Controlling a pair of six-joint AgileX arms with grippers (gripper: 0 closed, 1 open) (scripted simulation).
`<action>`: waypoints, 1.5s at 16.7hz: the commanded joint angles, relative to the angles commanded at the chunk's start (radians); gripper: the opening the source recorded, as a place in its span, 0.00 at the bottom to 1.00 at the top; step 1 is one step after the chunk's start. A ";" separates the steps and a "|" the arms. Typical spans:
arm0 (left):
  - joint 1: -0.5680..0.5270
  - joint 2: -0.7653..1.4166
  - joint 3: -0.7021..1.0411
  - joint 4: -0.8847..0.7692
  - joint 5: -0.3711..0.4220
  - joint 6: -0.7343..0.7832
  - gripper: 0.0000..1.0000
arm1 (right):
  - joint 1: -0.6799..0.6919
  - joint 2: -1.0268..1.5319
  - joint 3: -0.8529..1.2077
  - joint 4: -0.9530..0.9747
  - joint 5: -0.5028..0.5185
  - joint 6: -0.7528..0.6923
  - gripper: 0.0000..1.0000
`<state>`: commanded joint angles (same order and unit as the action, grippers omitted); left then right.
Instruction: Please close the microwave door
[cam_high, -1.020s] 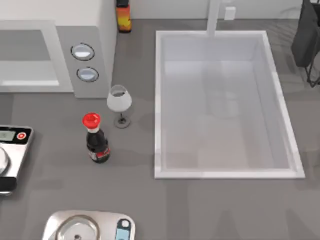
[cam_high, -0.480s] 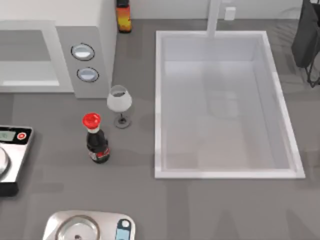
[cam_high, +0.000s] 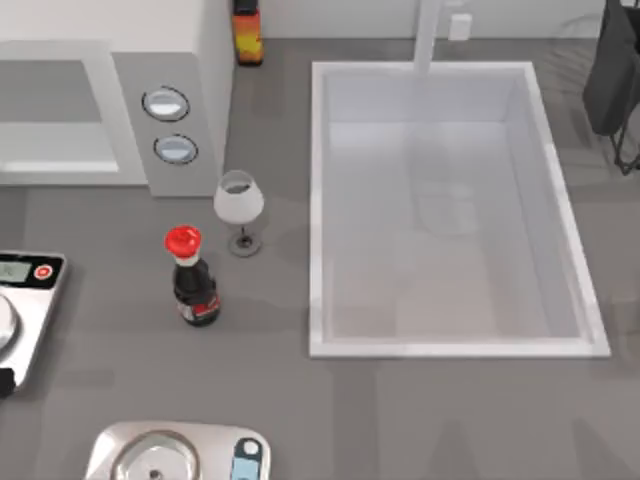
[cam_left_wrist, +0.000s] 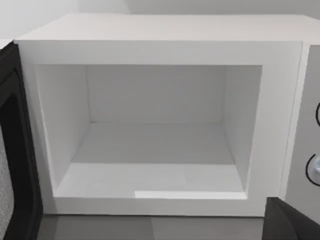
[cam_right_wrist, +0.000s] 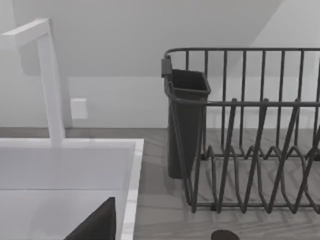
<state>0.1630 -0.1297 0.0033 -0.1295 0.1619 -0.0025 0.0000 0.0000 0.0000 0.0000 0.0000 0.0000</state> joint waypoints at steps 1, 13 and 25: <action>0.048 -0.006 0.008 -0.013 0.048 0.000 0.00 | 0.000 0.000 0.000 0.000 0.000 0.000 1.00; 0.110 -0.053 0.056 -0.112 0.110 -0.001 0.00 | 0.000 0.000 0.000 0.000 0.000 0.000 1.00; -0.071 -0.097 0.128 -0.272 -0.082 0.008 0.00 | 0.000 0.000 0.000 0.000 0.000 0.000 1.00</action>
<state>0.0921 -0.2269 0.1312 -0.4019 0.0801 0.0053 0.0000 0.0000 0.0000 0.0000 0.0000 0.0000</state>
